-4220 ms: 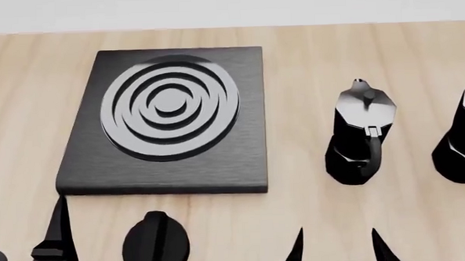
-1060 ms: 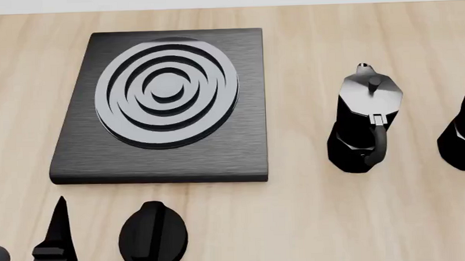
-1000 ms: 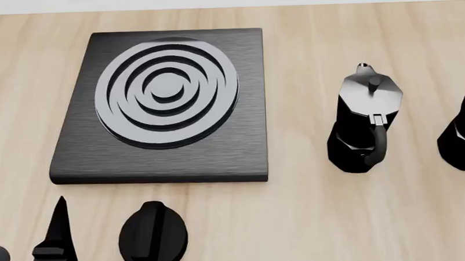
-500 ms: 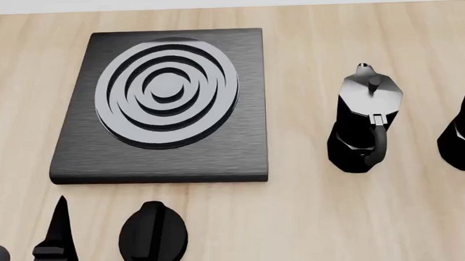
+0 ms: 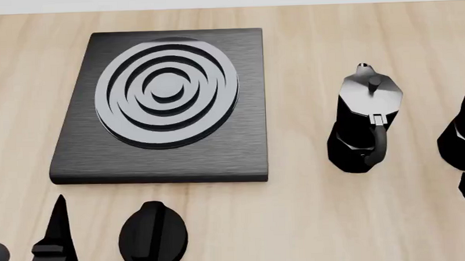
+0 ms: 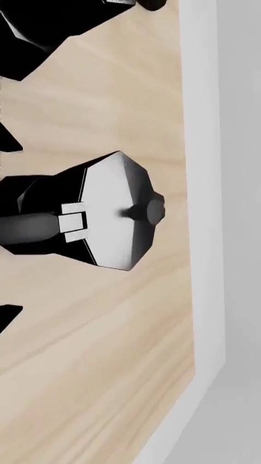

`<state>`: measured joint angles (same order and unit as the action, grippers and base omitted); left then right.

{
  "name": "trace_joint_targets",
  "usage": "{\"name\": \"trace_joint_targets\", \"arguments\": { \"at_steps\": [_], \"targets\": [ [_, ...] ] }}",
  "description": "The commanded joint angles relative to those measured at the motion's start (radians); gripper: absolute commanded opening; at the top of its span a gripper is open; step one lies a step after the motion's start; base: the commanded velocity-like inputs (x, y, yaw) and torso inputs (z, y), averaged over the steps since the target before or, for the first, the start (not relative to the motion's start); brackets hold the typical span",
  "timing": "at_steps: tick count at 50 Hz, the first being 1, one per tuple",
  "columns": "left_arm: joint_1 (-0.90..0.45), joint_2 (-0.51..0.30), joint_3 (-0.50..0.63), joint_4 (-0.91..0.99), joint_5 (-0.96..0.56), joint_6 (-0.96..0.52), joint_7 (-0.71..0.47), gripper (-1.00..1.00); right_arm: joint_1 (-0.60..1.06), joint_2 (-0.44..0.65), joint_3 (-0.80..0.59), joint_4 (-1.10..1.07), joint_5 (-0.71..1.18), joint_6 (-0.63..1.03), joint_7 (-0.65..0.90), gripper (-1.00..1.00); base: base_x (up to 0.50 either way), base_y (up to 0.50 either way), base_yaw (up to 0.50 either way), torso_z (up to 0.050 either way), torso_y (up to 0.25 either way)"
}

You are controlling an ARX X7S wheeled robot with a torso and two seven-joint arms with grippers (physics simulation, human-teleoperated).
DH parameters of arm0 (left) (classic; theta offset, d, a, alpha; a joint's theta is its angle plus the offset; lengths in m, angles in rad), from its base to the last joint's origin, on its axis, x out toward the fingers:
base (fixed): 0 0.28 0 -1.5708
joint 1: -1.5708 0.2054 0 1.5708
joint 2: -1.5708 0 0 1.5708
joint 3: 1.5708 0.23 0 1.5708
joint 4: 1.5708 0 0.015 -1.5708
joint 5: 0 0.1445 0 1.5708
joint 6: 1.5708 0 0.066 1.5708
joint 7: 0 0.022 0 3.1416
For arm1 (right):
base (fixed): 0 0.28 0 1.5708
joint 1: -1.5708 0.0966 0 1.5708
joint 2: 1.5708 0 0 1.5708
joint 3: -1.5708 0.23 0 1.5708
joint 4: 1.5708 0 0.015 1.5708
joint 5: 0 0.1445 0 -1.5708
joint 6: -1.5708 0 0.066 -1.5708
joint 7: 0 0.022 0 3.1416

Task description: Put the right moka pot on the stove.

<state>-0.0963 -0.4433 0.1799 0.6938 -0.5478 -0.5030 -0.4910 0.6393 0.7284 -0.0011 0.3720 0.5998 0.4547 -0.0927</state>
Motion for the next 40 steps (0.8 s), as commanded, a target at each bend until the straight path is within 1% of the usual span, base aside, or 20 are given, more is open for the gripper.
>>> {"name": "trace_joint_targets", "arguments": {
  "at_steps": [1,20,21,23,25,33,40],
  "targets": [
    [-0.002,-0.002,0.0,-0.002,-0.002,0.0,-0.005,1.0,0.038,-0.003,-0.024,0.051,-0.013,-0.002,-0.03,1.0,0.0,0.0,0.0,0.0,0.0],
    [-0.005,-0.004,0.002,0.0,-0.008,-0.002,-0.013,1.0,0.07,-0.013,-0.043,0.094,-0.032,-0.013,-0.04,1.0,0.0,0.0,0.0,0.0,0.0],
    [-0.008,-0.004,0.001,0.002,-0.011,-0.006,-0.015,1.0,0.07,-0.013,-0.037,0.091,-0.028,-0.013,-0.037,-1.0,0.0,0.0,0.0,0.0,0.0],
    [-0.002,-0.003,0.004,-0.005,-0.004,0.006,-0.011,1.0,0.066,-0.017,-0.022,0.102,-0.006,-0.022,-0.061,-1.0,0.0,0.0,0.0,0.0,0.0],
    [-0.008,-0.005,0.001,0.006,-0.014,-0.008,-0.018,1.0,0.073,-0.016,-0.029,0.106,-0.026,-0.022,-0.037,-1.0,0.0,0.0,0.0,0.0,0.0],
    [-0.003,-0.002,0.002,-0.005,-0.006,0.01,-0.016,1.0,0.072,-0.013,-0.017,0.103,-0.023,-0.029,-0.025,-1.0,0.0,0.0,0.0,0.0,0.0],
    [-0.004,-0.003,0.0,-0.001,-0.01,0.007,-0.022,1.0,0.053,-0.001,-0.011,0.054,-0.019,-0.011,-0.003,-1.0,0.0,0.0,0.0,0.0,0.0]
  ]
}}
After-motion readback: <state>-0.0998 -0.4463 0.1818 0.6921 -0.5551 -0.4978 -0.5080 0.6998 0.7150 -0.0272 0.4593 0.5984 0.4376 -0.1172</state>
